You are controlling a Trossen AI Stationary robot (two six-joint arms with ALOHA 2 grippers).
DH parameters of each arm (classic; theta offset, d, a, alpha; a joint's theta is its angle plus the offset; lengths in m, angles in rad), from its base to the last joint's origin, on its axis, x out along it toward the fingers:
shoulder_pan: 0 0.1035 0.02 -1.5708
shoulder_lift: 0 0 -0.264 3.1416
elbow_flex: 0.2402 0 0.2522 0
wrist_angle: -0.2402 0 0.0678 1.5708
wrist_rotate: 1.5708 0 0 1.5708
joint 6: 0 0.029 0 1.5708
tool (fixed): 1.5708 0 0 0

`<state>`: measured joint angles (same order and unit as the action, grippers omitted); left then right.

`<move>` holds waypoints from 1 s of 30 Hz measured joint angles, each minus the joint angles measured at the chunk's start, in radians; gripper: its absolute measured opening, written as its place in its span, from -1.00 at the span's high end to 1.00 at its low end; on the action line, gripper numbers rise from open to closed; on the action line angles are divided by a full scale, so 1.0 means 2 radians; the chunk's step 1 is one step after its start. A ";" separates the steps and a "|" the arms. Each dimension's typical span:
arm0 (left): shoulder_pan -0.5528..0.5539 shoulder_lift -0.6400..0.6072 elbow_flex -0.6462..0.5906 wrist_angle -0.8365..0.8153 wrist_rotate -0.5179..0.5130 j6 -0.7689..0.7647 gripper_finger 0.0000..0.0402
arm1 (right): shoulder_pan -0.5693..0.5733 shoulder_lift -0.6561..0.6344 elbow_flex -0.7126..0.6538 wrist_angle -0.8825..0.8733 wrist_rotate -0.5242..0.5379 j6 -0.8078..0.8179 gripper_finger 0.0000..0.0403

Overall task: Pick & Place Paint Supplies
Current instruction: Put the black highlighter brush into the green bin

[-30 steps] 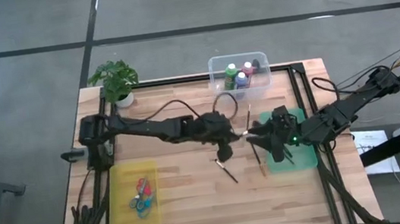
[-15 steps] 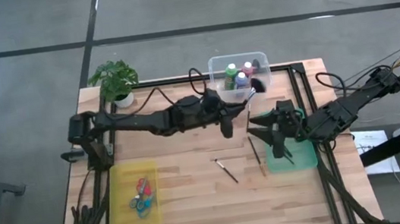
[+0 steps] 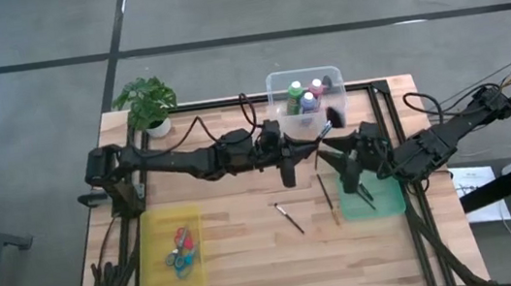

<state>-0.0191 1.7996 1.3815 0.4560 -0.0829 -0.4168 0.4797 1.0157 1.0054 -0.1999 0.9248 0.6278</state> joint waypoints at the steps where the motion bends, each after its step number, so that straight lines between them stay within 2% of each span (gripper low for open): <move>1: -0.002 0.000 0.000 0.000 -0.001 0.000 0.82 | 0.000 0.000 0.000 0.002 0.002 -0.003 -0.02; 5: -0.007 0.000 0.000 0.004 0.000 0.000 0.82 | 0.000 0.000 0.000 0.001 0.005 -0.005 -0.02; 10: -0.012 0.000 0.000 0.014 0.030 0.000 0.82 | -0.002 0.000 0.000 0.002 0.015 -0.006 -0.02; 21: -0.022 0.000 0.000 0.012 0.029 0.012 0.82 | -0.001 0.000 0.000 0.006 0.022 -0.003 0.02; 24: -0.022 0.000 0.000 0.011 0.028 0.012 0.82 | -0.001 0.000 0.000 0.007 0.022 -0.003 0.21; 28: -0.021 0.000 0.000 0.009 0.028 0.017 0.82 | -0.001 0.000 0.000 0.018 0.012 -0.010 0.72; 29: -0.021 0.000 0.000 0.010 0.030 0.019 0.82 | -0.001 0.000 0.000 0.024 0.007 -0.015 0.79; 30: -0.021 0.000 0.000 0.009 0.029 0.019 0.82 | -0.001 0.000 0.000 0.025 0.006 -0.017 0.78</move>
<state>-0.0620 1.8004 1.3815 0.4748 -0.0253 -0.3779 0.4786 1.0164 1.0061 -0.1505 0.9366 0.5941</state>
